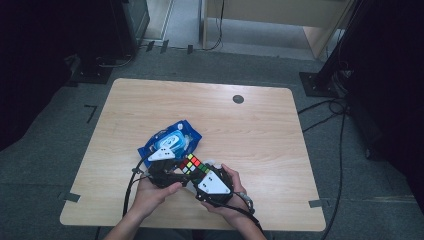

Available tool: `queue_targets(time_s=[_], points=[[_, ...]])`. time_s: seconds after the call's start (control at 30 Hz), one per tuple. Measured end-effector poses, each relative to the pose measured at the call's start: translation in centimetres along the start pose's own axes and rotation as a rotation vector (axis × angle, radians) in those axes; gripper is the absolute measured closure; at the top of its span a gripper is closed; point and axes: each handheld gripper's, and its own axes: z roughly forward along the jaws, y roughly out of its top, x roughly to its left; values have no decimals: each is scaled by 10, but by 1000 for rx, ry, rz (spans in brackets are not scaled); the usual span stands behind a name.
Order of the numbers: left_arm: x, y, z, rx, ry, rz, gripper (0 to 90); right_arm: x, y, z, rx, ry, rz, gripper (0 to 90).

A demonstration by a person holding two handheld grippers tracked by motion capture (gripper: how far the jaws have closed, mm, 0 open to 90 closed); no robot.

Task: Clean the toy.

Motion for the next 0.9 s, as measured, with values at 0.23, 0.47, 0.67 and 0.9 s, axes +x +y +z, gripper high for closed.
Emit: queue_targets(time_s=[0.23, 0.47, 0.67, 0.9], points=[[-1, -2, 6, 29, -13, 24, 327, 7, -4, -3, -20, -99, -232, 344], [7, -2, -4, -55, 6, 3, 340, -3, -7, -4, -26, -65, -167, 419], [14, -2, -15, -176, 20, -28, 340, -22, -12, -3, -42, 13, 106, 442], [7, -5, -10, -172, 15, -1, 339, -17, -4, -3, -60, 48, 100, 439]])
